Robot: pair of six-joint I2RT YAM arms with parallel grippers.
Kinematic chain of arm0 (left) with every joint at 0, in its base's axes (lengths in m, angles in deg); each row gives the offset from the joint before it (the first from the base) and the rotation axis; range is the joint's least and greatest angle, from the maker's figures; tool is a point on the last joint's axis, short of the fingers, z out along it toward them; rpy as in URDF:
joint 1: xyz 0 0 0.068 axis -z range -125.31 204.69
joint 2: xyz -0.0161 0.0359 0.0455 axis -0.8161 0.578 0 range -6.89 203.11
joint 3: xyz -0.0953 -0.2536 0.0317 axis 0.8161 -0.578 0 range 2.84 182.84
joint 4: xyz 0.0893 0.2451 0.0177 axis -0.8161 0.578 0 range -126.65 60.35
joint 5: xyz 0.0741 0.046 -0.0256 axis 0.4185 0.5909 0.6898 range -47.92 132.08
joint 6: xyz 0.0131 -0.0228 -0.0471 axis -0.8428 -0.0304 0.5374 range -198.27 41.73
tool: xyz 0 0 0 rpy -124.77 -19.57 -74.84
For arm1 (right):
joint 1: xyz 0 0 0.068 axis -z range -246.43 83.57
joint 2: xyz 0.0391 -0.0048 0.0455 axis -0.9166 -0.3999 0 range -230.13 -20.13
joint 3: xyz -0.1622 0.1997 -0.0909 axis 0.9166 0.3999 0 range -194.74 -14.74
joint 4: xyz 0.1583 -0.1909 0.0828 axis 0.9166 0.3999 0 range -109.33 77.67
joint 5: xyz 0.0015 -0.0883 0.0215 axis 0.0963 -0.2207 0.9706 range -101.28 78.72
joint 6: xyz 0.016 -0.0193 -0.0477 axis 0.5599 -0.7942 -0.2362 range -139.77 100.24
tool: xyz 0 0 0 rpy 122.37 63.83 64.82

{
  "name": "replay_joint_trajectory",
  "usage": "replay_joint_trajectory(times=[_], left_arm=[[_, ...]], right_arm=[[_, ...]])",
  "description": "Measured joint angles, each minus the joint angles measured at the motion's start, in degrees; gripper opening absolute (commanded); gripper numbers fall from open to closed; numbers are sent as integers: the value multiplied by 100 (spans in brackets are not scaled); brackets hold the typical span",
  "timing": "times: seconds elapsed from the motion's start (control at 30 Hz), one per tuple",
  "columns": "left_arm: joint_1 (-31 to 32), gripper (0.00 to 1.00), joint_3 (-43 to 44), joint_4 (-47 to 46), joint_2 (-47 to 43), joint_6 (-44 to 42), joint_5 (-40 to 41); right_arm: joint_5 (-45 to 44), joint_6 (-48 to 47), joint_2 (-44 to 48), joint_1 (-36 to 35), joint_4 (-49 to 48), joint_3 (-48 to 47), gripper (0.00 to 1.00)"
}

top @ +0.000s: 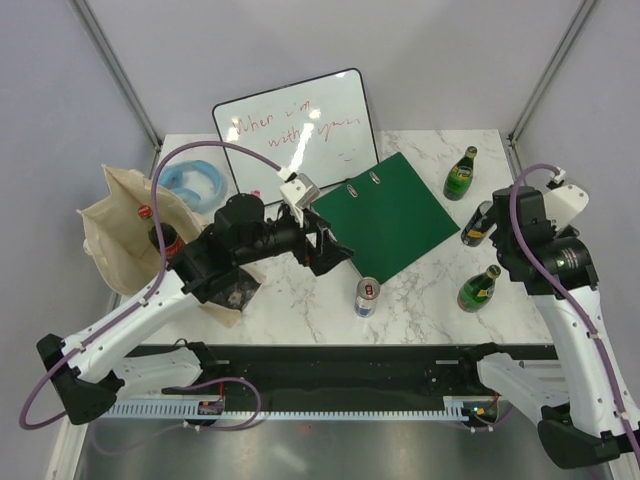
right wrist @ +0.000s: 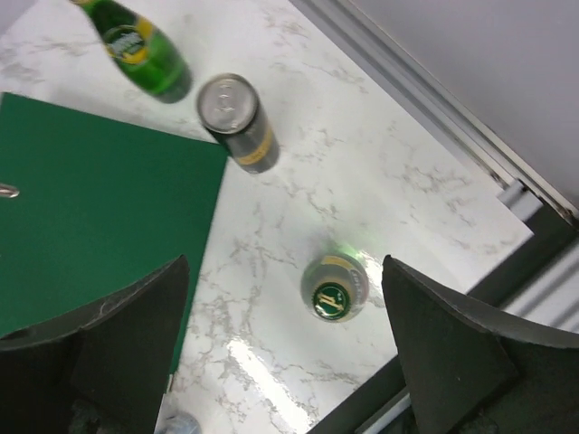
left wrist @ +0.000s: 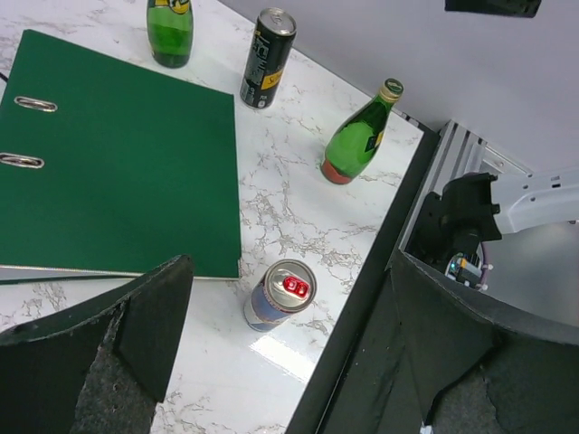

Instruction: Place the beverage into the canvas bag

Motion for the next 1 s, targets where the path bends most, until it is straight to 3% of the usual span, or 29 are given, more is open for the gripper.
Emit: replay_joint_trajectory(times=[0.23, 0.33, 0.43, 0.7, 1.0], left_arm=[[0, 95, -293, -105, -407, -59, 131], [0, 94, -426, -313, -463, -68, 149], [31, 92, -459, -752, -184, -28, -44], [870, 90, 166, -2140, 2144, -166, -286], [1091, 82, 1862, -2999, 4516, -258, -1008]], right_arm=[[-470, 1211, -553, 0, 813, 505, 94], [-461, 1132, -605, 0, 831, 503, 97], [-411, 667, -535, 0, 802, -155, 97], [855, -973, -284, 0, -289, -2756, 98], [2031, -1453, 664, 0, -1370, -2673, 98]])
